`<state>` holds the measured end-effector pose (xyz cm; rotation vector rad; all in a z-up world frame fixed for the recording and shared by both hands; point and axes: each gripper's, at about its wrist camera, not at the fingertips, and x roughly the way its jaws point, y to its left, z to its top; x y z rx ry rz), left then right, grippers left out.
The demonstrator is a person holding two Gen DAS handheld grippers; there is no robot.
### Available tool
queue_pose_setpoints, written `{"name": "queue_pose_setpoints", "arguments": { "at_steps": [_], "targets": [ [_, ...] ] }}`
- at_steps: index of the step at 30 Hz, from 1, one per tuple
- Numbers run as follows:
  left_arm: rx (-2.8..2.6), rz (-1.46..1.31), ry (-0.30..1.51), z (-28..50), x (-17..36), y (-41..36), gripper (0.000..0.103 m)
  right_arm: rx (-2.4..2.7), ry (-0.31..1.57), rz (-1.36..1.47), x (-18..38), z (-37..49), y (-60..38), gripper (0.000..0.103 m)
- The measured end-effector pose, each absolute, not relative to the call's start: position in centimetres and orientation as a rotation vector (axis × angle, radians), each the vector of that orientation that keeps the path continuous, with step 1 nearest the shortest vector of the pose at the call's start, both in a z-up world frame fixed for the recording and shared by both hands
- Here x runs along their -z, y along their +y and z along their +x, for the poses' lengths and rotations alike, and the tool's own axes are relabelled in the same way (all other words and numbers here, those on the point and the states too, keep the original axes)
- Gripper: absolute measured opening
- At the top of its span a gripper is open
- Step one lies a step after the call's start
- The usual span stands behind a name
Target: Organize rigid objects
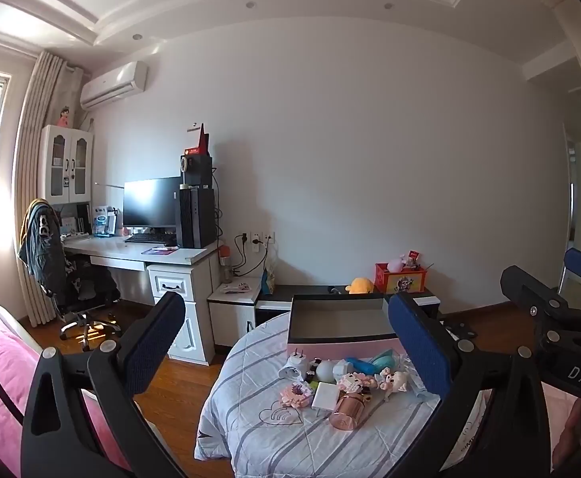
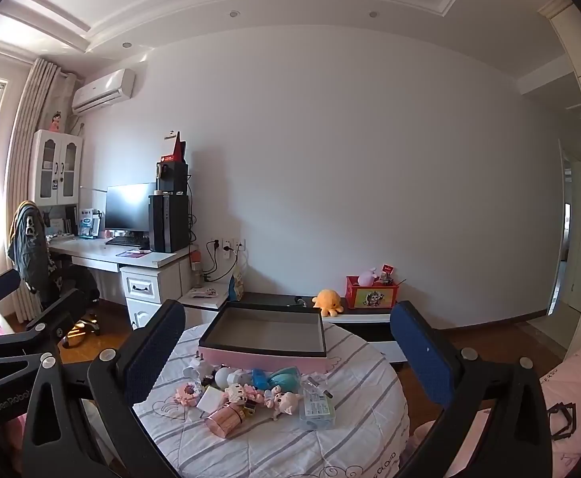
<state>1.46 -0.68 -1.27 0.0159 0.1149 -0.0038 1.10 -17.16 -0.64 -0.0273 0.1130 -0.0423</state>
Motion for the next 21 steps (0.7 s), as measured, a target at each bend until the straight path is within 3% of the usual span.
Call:
{"name": "queue_pose_setpoints", "arguments": {
  "at_steps": [21],
  "targets": [
    [0.001,0.005,0.117,0.7,0.7,0.2,0.103,0.038,0.121,-0.032,0.5,1.0,-17.0,0.103]
  ]
}}
